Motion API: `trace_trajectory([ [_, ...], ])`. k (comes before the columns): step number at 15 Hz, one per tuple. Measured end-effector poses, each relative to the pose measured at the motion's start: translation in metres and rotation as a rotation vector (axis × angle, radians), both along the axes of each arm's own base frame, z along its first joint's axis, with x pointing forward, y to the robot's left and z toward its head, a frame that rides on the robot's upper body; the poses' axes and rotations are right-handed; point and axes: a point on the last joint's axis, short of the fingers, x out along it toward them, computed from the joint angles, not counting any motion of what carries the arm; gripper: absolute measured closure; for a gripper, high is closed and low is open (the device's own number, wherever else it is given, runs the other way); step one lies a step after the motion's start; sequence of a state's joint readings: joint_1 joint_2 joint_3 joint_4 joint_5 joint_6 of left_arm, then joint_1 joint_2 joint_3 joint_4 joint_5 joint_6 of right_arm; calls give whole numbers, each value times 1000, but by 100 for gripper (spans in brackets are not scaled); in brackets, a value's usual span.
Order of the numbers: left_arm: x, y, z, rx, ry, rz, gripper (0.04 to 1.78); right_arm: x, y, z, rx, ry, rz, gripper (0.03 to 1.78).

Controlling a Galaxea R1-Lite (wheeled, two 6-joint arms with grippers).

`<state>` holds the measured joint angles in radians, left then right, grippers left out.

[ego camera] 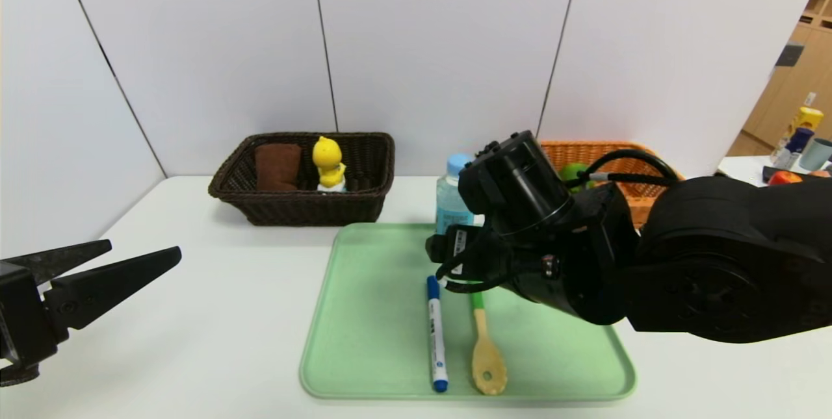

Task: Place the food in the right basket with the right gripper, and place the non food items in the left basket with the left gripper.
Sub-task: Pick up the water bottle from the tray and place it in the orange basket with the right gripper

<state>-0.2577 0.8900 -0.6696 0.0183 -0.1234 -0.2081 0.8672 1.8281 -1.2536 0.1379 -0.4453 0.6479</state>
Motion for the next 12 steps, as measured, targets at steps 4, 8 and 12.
trace_trajectory([
  [4,0,0,-3,3,10,-2,13,12,10,-8,-17,-79,-10,12],
  [8,0,0,-5,4,14,-3,13,22,15,-20,-20,-145,4,11],
  [12,0,0,-5,3,14,-9,13,31,15,-29,-40,-197,20,11],
])
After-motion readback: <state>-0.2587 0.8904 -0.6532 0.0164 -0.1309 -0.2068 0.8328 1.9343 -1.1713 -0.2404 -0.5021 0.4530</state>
